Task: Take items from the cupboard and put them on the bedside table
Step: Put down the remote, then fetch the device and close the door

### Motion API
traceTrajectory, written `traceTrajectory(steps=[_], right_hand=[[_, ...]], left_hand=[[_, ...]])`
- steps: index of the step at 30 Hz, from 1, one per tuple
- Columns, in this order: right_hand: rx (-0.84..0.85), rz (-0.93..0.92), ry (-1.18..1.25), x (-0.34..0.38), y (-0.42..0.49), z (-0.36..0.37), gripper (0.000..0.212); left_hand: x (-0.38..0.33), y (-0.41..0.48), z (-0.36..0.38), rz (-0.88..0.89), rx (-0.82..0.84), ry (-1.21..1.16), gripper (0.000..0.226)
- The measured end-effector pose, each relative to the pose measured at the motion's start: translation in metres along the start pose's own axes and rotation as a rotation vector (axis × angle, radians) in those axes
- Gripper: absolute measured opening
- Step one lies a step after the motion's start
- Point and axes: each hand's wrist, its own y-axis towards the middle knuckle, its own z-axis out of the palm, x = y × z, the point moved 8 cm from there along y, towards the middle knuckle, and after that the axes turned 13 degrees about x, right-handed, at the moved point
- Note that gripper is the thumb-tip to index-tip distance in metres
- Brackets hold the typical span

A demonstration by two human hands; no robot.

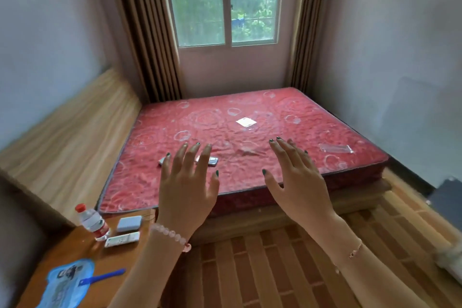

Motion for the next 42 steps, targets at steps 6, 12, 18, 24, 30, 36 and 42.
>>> traceTrajectory(steps=[6,12,18,24,30,36,42], right_hand=[[-0.114,0.209,-0.138,-0.083,-0.075,-0.078,0.055],[-0.173,0.421,-0.164,-0.146,-0.176,-0.15,0.058],[-0.234,0.557,-0.234,-0.178,-0.293,-0.212,0.052],[-0.254,0.748,-0.327,-0.202,-0.41,-0.26,0.057],[-0.29,0.989,-0.429,-0.232,-0.524,-0.314,0.055],[-0.376,1.183,-0.538,-0.255,-0.611,-0.371,0.057],[-0.423,1.334,-0.658,-0.285,-0.683,-0.422,0.056]], left_hand=[[-0.127,0.013,0.001,0.248,0.001,-0.092,0.053],[-0.258,-0.013,-0.007,0.47,0.026,-0.189,0.053],[-0.378,-0.071,-0.019,0.65,0.07,-0.272,0.054],[-0.477,-0.134,-0.029,0.835,0.112,-0.345,0.052],[-0.591,-0.183,-0.045,1.068,0.133,-0.394,0.054],[-0.701,-0.227,-0.062,1.295,0.102,-0.464,0.053],[-0.813,-0.257,-0.077,1.456,0.073,-0.575,0.053]])
